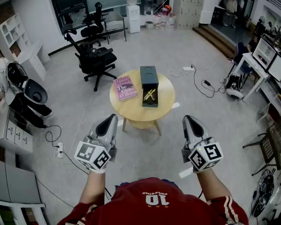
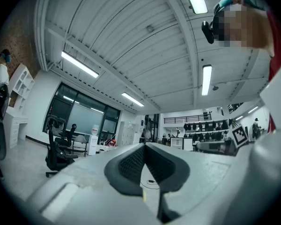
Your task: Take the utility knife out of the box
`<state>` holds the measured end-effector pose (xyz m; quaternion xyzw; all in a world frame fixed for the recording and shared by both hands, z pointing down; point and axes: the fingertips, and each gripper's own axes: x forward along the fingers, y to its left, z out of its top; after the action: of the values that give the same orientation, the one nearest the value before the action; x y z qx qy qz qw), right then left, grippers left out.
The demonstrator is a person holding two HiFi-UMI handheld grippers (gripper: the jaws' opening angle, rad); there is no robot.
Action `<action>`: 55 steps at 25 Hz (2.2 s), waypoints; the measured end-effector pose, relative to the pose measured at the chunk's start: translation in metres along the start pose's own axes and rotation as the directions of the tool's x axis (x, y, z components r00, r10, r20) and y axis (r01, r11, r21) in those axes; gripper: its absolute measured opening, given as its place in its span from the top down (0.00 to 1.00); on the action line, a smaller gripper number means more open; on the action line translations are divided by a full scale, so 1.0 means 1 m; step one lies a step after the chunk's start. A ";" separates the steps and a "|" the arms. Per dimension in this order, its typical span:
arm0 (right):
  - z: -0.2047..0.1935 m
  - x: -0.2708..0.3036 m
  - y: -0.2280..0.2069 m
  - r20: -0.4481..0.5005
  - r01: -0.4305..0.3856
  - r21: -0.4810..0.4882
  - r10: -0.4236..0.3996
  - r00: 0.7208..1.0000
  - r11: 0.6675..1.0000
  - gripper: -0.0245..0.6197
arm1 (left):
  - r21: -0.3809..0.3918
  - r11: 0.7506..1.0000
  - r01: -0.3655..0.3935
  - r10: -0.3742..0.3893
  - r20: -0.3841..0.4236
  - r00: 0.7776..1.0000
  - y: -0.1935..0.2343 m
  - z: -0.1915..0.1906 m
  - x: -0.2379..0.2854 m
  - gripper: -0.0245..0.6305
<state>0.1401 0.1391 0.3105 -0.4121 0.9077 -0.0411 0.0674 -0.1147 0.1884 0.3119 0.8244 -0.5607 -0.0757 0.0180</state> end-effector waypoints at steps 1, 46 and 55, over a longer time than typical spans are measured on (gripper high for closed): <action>0.001 0.001 0.000 0.000 -0.001 -0.004 0.001 1.000 1.000 0.96 | -0.001 1.000 0.001 -0.001 0.003 1.000 0.000 0.001 0.001 0.96; -0.017 0.027 0.039 -0.069 -0.047 0.016 0.048 0.996 0.999 0.96 | -0.066 0.998 0.019 -0.019 -0.014 1.000 0.026 -0.016 -0.015 0.96; -0.035 0.079 0.024 -0.082 -0.093 0.051 0.097 0.992 0.994 0.96 | -0.038 0.999 0.002 -0.004 -0.039 0.999 0.055 -0.020 0.015 0.96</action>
<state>0.0654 0.0959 0.3345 -0.3644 0.9272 -0.0764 0.0406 -0.1566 0.1529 0.3360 0.8261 -0.5574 -0.0702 0.0445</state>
